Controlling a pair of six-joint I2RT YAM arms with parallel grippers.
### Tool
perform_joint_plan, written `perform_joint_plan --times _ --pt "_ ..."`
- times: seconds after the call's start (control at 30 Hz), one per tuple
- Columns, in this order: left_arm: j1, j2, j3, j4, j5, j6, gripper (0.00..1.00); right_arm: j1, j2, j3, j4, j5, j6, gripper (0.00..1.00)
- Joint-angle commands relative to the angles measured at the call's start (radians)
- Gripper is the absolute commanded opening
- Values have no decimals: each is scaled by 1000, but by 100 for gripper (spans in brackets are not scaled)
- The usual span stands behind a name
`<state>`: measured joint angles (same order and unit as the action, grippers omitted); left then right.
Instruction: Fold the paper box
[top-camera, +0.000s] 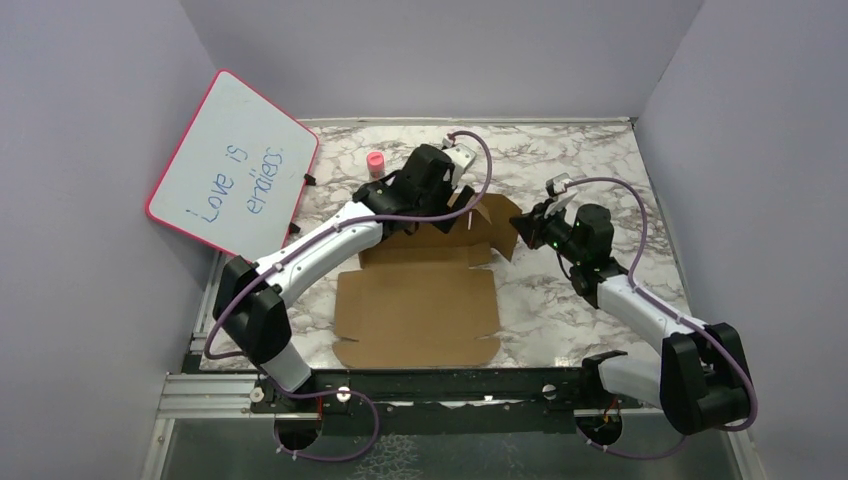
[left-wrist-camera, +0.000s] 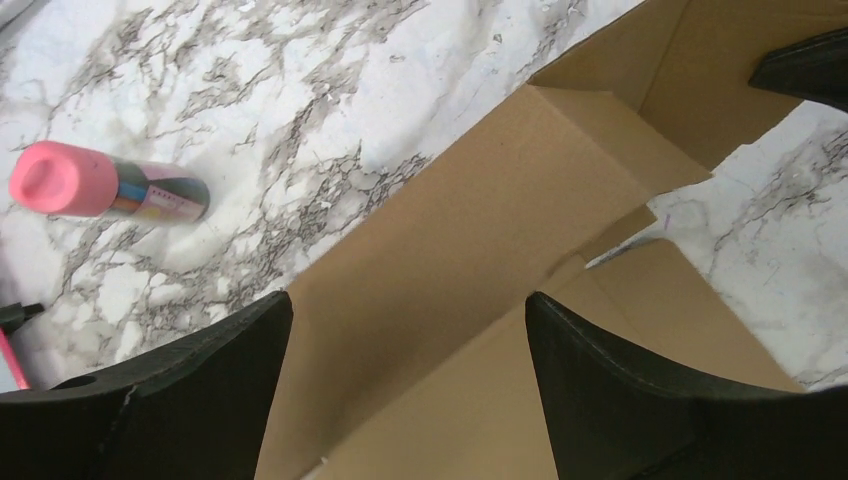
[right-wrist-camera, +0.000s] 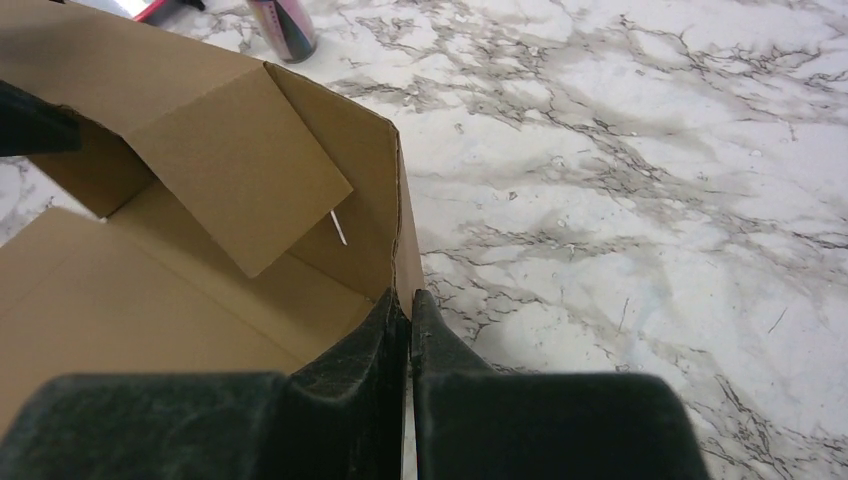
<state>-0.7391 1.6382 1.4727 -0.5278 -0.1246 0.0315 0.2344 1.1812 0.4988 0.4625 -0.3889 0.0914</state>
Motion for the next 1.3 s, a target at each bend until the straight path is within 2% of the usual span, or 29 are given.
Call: perform_joint_plan --times 0.0,0.27,0.47,0.73,1.0,1.27 --pt "-80 -149 -86 97 -262 -71 88 2 -37 -25 35 3 24 8" --pt "-231 -306 -298 233 -485 -173 89 3 -45 -46 72 -1 28 8" --pt "-358 -327 -527 539 -490 -209 89 9 -46 -49 85 -14 28 8" --pt "-370 -200 -699 873 -454 -299 93 14 -63 -54 77 -16 28 8" --pt "-370 37 -670 1031 -448 -326 95 18 -79 -58 74 -17 27 8" --pt "-370 252 -620 1206 -535 -357 96 23 -85 -61 76 -31 30 8"
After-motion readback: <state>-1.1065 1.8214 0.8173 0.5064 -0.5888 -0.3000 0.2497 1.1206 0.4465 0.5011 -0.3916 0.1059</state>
